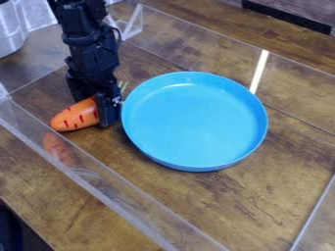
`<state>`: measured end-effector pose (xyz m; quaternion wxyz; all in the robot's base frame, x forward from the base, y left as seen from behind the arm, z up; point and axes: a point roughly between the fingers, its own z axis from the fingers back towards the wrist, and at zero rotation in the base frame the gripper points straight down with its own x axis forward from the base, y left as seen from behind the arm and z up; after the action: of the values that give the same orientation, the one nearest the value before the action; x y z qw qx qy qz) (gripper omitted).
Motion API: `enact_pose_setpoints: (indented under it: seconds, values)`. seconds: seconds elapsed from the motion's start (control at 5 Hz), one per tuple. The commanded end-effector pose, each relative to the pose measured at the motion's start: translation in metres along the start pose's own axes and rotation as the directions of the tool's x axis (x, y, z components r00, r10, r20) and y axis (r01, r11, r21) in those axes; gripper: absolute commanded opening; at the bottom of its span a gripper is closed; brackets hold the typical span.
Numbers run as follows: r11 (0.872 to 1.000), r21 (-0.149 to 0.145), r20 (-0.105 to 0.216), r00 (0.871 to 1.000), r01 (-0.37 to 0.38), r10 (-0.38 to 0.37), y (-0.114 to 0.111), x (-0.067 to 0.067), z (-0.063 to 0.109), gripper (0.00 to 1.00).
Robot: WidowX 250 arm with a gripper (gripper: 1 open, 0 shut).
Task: Remove the carrot from inside the blue tray and put it on the table
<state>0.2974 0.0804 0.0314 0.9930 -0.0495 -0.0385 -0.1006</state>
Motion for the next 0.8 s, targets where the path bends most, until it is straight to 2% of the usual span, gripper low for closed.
enact_pose_setpoints:
  seconds: [0.0,0.4,0.6]
  values:
    - [0.999,0.052,0.092,0.996,-0.018,0.013,0.012,0.009,0.034,1.0]
    - [0.998,0.056,0.135,0.991,-0.034,0.026,0.015,0.008,0.06,1.0]
    - [0.997,0.061,0.168,0.985,-0.041,0.031,0.019,0.007,0.074,1.0]
